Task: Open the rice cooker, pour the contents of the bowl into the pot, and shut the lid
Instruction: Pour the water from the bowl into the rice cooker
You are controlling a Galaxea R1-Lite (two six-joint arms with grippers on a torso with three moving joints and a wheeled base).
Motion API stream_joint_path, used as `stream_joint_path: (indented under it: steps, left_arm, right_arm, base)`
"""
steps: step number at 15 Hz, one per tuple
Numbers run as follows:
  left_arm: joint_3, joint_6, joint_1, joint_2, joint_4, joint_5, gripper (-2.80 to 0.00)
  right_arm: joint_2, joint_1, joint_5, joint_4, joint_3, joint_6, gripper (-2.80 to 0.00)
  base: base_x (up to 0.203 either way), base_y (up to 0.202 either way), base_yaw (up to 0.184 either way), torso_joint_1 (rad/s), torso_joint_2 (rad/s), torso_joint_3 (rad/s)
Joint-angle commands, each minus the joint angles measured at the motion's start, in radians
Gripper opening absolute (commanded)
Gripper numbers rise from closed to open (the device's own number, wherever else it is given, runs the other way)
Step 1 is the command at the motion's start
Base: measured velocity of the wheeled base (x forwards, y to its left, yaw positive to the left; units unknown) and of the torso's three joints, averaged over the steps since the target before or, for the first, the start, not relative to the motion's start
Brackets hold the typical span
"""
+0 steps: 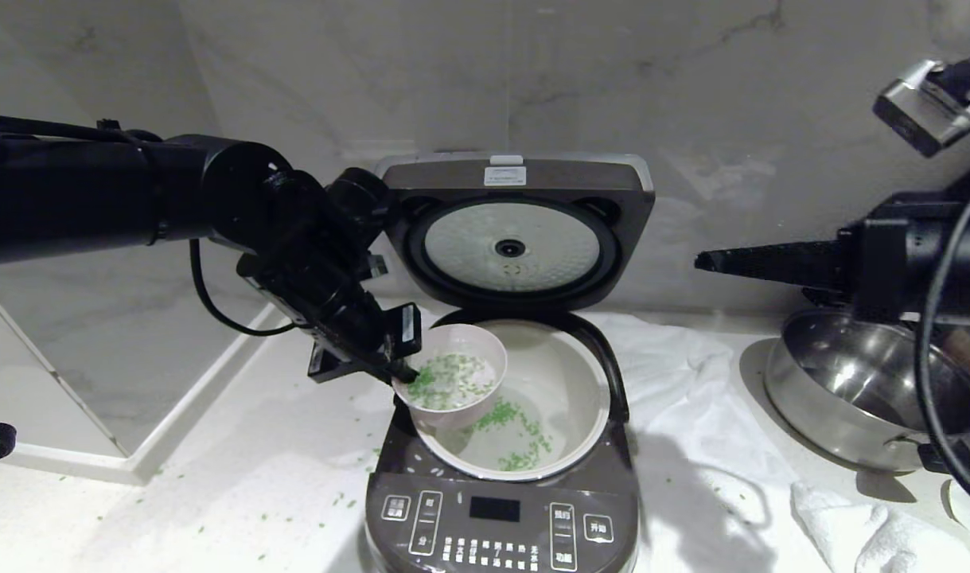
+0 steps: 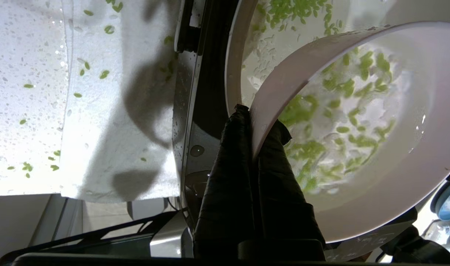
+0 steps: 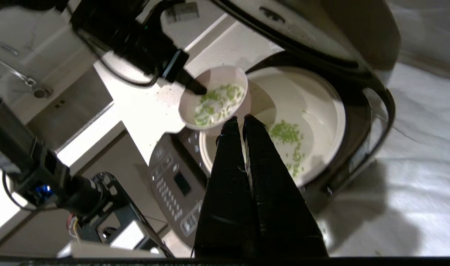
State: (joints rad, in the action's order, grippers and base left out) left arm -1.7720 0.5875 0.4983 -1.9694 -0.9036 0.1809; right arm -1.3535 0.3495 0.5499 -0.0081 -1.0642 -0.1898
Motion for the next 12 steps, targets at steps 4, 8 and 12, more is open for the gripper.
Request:
stream_joint_path:
  steps: [4, 8, 12]
  left_arm:
    - [-0.006, 0.005, 0.002, -0.003, -0.006, 0.003, -2.8]
    - [-0.004, 0.005, 0.004, 0.003, -0.006, 0.002, -2.8]
    - [-0.004, 0.005, 0.006, -0.002, -0.006, 0.002, -2.8]
  right_arm:
    - [-0.226, 0.0, -0.013, -0.002, -0.118, -0.023, -2.8]
    - [-0.301, -0.001, -0.016, -0.003, -0.22, -0.023, -2.8]
    - [-0.328, 0.0, -0.06, -0.004, -0.282, -0.023, -2.8]
  base:
    - [0.0, 0.0, 0.0, 0.0, 0.0, 0.0]
    - [0.0, 0.0, 0.0, 0.0, 0.0, 0.0]
    - [0.0, 0.0, 0.0, 0.0, 0.0, 0.0]
